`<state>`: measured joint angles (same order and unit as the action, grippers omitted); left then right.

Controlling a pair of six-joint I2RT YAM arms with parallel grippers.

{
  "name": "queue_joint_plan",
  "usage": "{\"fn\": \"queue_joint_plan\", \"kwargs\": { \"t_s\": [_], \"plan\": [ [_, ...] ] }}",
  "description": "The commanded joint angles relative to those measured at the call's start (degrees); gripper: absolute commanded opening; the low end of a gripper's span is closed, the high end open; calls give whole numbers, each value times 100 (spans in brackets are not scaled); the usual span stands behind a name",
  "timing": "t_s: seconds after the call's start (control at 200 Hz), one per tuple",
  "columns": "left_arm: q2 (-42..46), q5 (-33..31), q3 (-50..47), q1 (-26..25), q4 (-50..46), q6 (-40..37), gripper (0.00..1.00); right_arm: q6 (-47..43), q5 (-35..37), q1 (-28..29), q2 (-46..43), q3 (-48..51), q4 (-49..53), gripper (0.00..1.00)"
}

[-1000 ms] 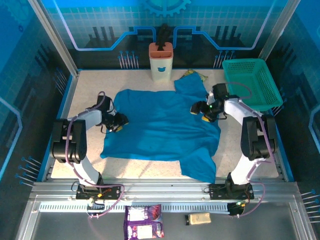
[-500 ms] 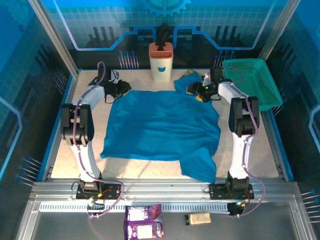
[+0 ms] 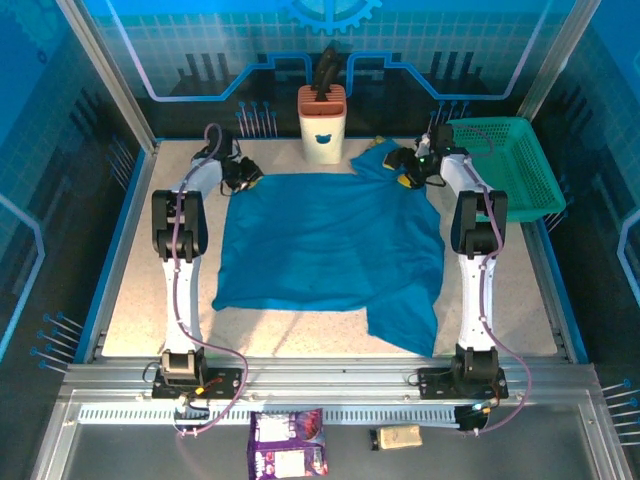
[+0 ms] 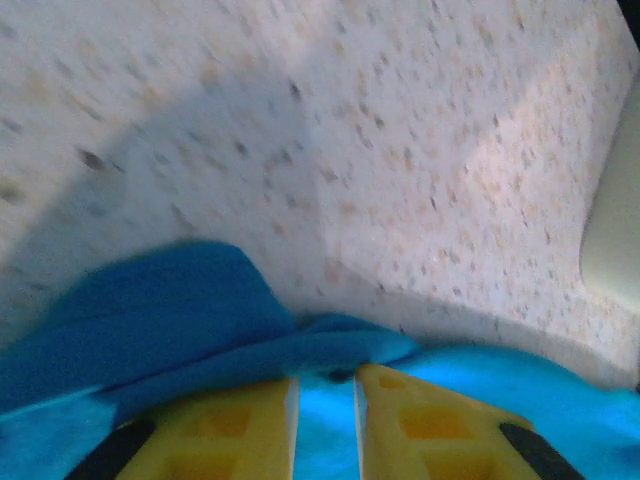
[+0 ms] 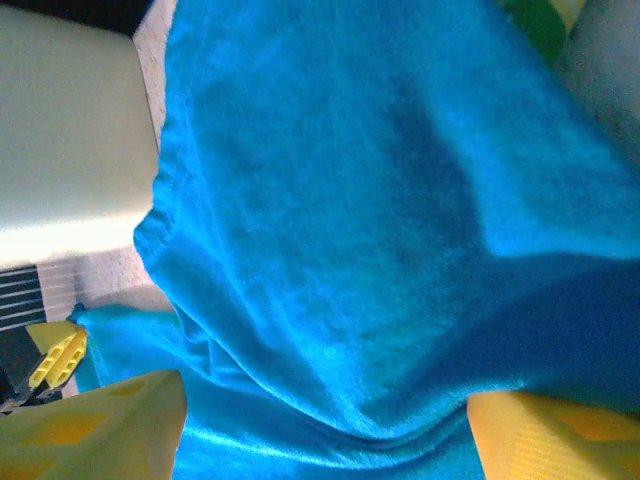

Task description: Fold the inside-out t-shirt

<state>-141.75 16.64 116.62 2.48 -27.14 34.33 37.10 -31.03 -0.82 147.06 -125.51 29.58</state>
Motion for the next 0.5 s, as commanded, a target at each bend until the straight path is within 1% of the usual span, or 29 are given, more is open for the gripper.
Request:
{"fn": "queue_joint_plan", "kwargs": {
  "t_s": [0.0,0.14,0.235,0.355,0.495],
  "plan": [
    [-525,-352,620,134,-720,170,23,174,3,-144,684,-200,197,75],
    [-974,-80,1229,130,-696,243,24,170,-104,-165,863,-487,201,75],
    [-1027,182,1374,139,-547,203,24,99,-118,-151,793,-656,352,75],
    [-635,559,1141,139,-155,102,24,-168,-145,-129,546,-1032,742,75],
    [101,829,760,130,48,44,25,-407,-115,-98,-118,-1077,1092,75]
  ]
}}
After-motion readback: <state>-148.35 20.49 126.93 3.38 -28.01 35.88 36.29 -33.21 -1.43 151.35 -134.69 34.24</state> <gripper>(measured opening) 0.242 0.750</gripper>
